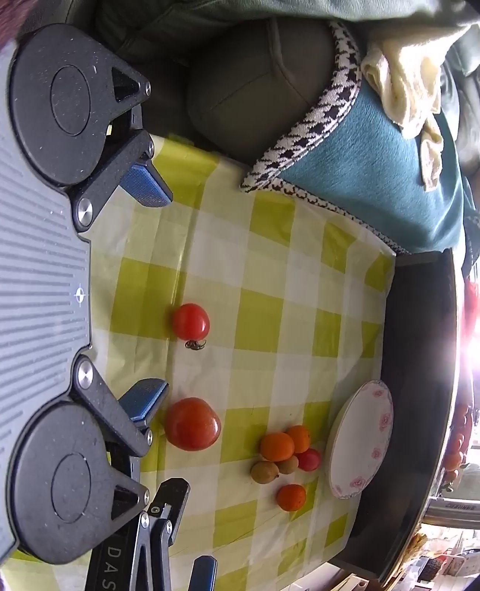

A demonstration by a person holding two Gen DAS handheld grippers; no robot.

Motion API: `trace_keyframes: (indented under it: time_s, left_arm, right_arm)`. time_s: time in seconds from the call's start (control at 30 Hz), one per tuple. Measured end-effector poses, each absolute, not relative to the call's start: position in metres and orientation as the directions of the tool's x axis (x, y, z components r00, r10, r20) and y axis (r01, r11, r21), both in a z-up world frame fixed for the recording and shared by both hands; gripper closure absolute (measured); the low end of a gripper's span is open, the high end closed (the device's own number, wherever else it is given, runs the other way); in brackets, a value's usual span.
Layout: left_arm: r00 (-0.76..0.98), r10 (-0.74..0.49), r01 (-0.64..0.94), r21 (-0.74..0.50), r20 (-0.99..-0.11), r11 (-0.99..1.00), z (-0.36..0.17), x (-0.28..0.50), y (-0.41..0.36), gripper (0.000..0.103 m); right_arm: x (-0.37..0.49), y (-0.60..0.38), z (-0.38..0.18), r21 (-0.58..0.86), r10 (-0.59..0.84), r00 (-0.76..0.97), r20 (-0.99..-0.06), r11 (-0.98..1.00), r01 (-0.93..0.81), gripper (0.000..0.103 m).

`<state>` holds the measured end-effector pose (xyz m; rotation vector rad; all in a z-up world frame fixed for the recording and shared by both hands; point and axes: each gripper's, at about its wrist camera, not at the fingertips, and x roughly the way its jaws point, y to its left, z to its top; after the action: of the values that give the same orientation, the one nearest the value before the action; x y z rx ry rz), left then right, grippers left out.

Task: Organize fruits
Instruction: 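Grasp the large red tomato with the right tool while the left tool grasps the cherry tomato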

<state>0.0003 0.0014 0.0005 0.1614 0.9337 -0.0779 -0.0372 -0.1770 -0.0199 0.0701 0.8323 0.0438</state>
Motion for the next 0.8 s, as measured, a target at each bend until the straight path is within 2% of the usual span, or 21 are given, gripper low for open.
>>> trace_keyframes:
  time_s: [0.37, 0.47, 0.6, 0.67, 0.77, 0.8]
  left_arm:
    - [0.612, 0.06, 0.107, 0.158, -0.788, 0.982, 0.005, 0.005, 0.015, 0.002]
    - [0.614, 0.078, 0.096, 0.172, -0.785, 0.98, 0.004, 0.005, 0.015, 0.003]
    - [0.608, 0.089, 0.097, 0.185, -0.789, 0.978, 0.004, 0.008, 0.016, 0.002]
    - [0.607, 0.064, 0.106, 0.161, -0.792, 0.981, 0.003, 0.007, 0.016, 0.002]
    - [0.62, 0.08, 0.11, 0.188, -0.78, 0.976, 0.001, 0.007, 0.015, 0.002]
    - [0.621, 0.087, 0.107, 0.194, -0.779, 0.975, 0.0, 0.007, 0.015, 0.002]
  right_arm:
    - [-0.015, -0.162, -0.016, 0.08, 0.162, 0.66, -0.734, 0.985, -0.152, 0.011]
    - [-0.01, -0.159, -0.019, 0.101, 0.205, 0.636, -0.744, 0.975, -0.196, 0.016]
    - [-0.001, -0.152, -0.025, 0.117, 0.254, 0.607, -0.753, 0.96, -0.256, 0.026]
    - [0.004, -0.148, -0.029, 0.11, 0.254, 0.592, -0.765, 0.957, -0.269, 0.034]
    - [0.013, -0.144, -0.037, 0.128, 0.278, 0.562, -0.779, 0.948, -0.291, 0.044]
    - [0.014, -0.144, -0.039, 0.145, 0.296, 0.556, -0.777, 0.943, -0.299, 0.05]
